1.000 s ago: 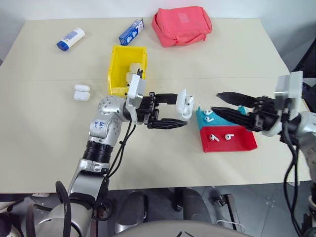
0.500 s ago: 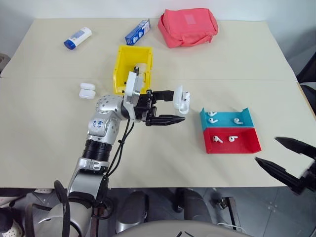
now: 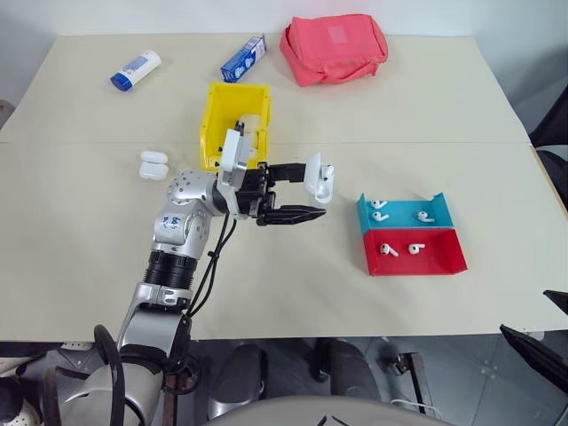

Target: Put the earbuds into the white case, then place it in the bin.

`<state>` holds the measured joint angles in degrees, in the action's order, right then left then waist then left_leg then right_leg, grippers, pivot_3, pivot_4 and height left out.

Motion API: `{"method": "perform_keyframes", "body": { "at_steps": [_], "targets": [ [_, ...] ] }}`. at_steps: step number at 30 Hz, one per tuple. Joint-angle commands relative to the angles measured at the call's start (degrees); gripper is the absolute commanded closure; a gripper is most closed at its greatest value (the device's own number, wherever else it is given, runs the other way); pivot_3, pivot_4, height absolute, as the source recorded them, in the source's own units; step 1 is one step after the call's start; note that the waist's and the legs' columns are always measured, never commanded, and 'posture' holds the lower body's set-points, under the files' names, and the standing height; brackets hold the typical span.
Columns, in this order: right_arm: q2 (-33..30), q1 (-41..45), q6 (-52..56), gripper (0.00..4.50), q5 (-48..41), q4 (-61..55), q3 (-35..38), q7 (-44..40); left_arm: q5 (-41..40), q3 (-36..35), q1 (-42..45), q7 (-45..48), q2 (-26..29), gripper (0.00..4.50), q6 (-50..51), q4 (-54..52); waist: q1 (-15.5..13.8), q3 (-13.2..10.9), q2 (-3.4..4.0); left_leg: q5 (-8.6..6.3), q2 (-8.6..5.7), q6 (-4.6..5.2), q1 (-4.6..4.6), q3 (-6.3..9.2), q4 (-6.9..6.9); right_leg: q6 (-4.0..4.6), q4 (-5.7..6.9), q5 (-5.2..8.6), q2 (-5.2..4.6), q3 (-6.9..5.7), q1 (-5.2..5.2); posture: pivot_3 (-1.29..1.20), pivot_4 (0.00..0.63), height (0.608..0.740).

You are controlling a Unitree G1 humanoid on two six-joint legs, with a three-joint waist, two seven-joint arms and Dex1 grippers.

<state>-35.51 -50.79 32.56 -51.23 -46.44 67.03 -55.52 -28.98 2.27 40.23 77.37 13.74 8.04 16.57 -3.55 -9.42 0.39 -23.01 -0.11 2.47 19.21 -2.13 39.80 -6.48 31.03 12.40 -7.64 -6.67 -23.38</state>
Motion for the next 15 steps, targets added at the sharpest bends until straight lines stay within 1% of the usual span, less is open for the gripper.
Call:
{"method": "perform_keyframes", "body": {
  "at_steps": [1, 5, 6, 8, 10, 11, 12, 13, 14, 15],
  "targets": [
    [-5.68, 4.06, 1.24, 0.08, -1.49, 0.78, -2.11, 3.33, -0.72, -0.63, 1.51, -0.03, -0.15, 1.74, -0.87, -0.74, 0.25, 0.00, 0.00, 0.00, -0.01, 0.00, 0.00, 0.00, -0.01, 0.00, -0.01, 0.00, 0.01, 0.00, 0.01, 0.00, 0.150, 0.740],
    [-16.92, 14.54, 5.02, 0.08, -1.04, 4.77, -9.17, 6.49, -0.67, -0.75, 1.06, -0.67, -0.35, 1.74, -1.12, -1.39, 0.58, 0.01, 0.01, 0.03, -0.04, 0.00, -0.01, -0.06, 0.01, -0.01, 0.01, -0.01, 0.05, 0.01, 0.01, 0.00, 0.150, 0.740],
    [-19.87, 17.76, 5.69, 0.08, -0.51, 6.44, -11.72, 7.01, -0.71, -0.76, 0.80, -0.89, -0.42, 1.74, -1.11, -1.76, 0.53, 0.00, 0.00, 0.04, -0.04, -0.02, 0.00, -0.06, -0.01, 0.00, 0.02, -0.01, 0.06, 0.00, -0.02, 0.00, 0.150, 0.740],
    [-25.56, 24.22, 7.07, 0.08, 0.25, 10.02, -17.31, 7.12, -0.82, -0.73, 0.40, -1.26, -0.51, 1.74, -1.05, -2.40, 0.42, -0.01, -0.01, 0.26, -0.03, -0.41, 0.01, -0.03, -0.03, -0.01, 0.01, -0.01, 0.11, -0.08, -0.02, 0.00, 0.150, 0.740],
    [-29.70, 29.32, 8.29, 0.08, 1.49, 13.37, -22.13, 6.94, -0.86, -0.68, -0.13, -1.67, -0.59, 1.74, -1.09, -3.07, 0.45, -0.01, -0.01, 0.30, -0.07, -0.36, 0.02, -0.02, -0.03, 0.00, 0.01, -0.01, 0.09, -0.18, -0.01, 0.00, 0.150, 0.740],
    [-33.60, 34.31, 9.79, 0.08, 2.67, 16.82, -27.85, 7.66, -0.88, -0.77, -0.66, -2.00, -0.54, 1.74, -1.20, -3.66, 0.41, -0.01, -0.02, 0.31, -0.09, -0.34, 0.02, -0.02, -0.03, 0.01, -0.02, -0.01, 0.08, -0.20, -0.01, 0.00, 0.150, 0.740],
    [-36.19, 37.85, 10.89, 0.08, 3.55, 19.24, -31.89, 8.06, -0.90, -0.81, -1.08, -2.28, -0.51, 1.74, -1.26, -4.17, 0.64, -0.01, -0.04, 0.33, -0.10, -0.32, 0.04, 0.01, -0.03, 0.01, -0.03, -0.01, 0.07, -0.20, 0.00, 0.00, 0.150, 0.740],
    [-38.87, 43.16, 12.32, 0.08, 4.58, 21.89, -37.74, 8.27, -0.98, -0.87, -1.62, -2.59, -0.46, 1.74, -1.24, -4.82, 0.76, -0.02, 0.00, 0.31, -0.09, -0.31, 0.01, -0.07, 0.04, 0.05, -0.03, -0.01, 0.07, -0.22, 0.01, 0.00, 0.150, 0.740],
    [-40.24, 47.81, 13.17, 0.08, 5.62, 23.79, -42.53, 8.37, -1.06, -0.92, -2.03, -2.89, -0.45, 1.74, -1.14, -5.33, 0.92, -0.02, 0.01, 0.33, -0.11, -0.26, 0.04, -0.07, 0.04, 0.16, -0.12, -0.03, 0.01, -0.20, 0.02, 0.00, 0.150, 0.740],
    [-40.76, 50.83, 13.66, 0.08, 6.39, 24.92, -45.46, 8.14, -1.09, -0.86, -2.37, -3.18, -0.50, 1.74, -1.02, -5.85, 0.95, -0.02, 0.01, 0.33, -0.10, -0.25, 0.06, -0.09, 0.03, 0.20, -0.18, -0.03, -0.02, -0.19, -0.02, 0.00, 0.150, 0.740]
  ]
}}
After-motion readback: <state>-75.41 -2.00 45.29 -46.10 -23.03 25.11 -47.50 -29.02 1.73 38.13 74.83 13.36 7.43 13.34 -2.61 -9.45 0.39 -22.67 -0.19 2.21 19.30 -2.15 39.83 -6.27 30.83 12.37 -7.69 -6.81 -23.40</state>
